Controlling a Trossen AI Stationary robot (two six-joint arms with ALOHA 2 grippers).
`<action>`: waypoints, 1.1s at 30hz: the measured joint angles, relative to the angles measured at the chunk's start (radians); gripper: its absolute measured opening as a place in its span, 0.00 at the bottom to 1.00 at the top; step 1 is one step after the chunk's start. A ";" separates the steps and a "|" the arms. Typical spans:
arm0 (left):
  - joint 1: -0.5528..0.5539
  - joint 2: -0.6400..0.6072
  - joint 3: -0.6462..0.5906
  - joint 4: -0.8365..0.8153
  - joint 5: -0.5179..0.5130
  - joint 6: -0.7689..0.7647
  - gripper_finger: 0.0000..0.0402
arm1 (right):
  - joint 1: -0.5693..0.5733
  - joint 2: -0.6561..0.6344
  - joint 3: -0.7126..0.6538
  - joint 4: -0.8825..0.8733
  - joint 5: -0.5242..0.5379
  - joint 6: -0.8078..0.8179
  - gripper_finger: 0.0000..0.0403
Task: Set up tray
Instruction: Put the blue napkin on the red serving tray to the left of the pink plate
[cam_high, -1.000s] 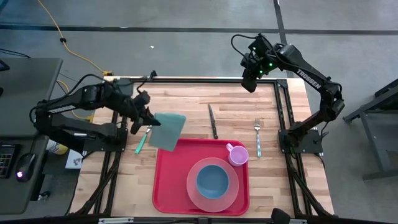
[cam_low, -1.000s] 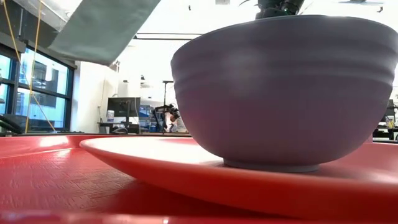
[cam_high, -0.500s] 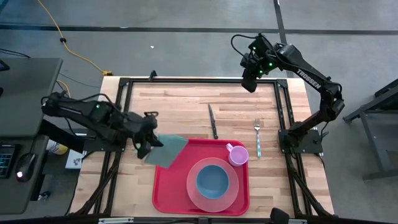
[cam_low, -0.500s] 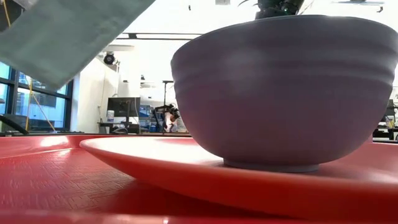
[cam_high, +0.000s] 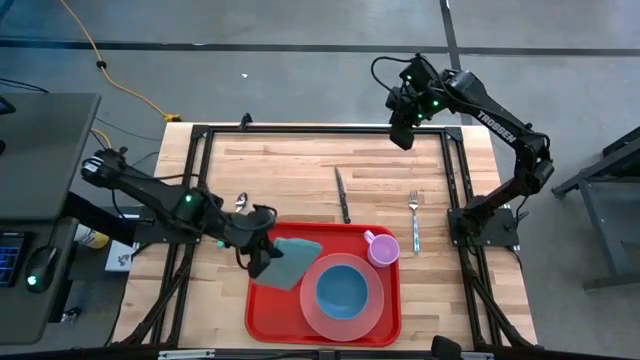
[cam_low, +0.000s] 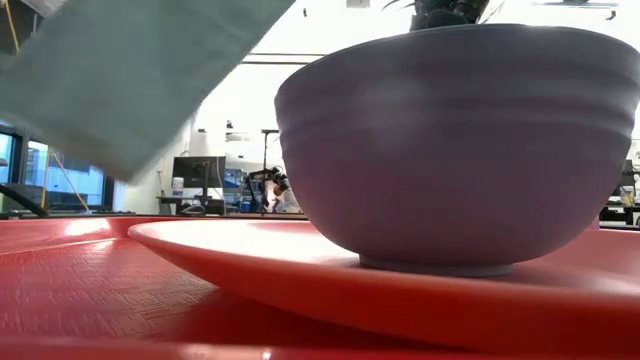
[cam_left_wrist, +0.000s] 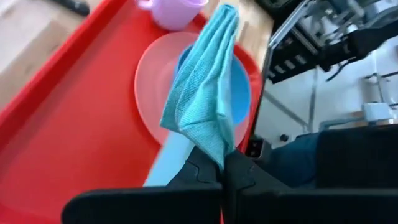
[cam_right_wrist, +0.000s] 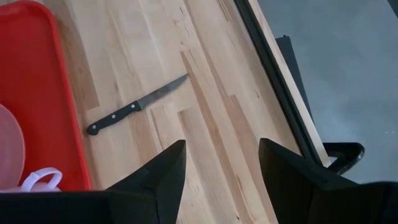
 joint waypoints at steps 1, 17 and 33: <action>-0.009 0.014 0.000 0.016 -0.003 -0.020 0.05 | 0.000 0.000 0.000 0.000 -0.005 -0.003 0.45; -0.232 0.161 0.001 0.121 -0.156 -0.436 0.05 | 0.000 -0.008 0.000 0.001 -0.029 -0.060 0.45; -0.146 0.226 -0.278 0.331 -0.194 -0.567 0.05 | 0.000 -0.008 0.000 -0.007 -0.059 -0.063 0.45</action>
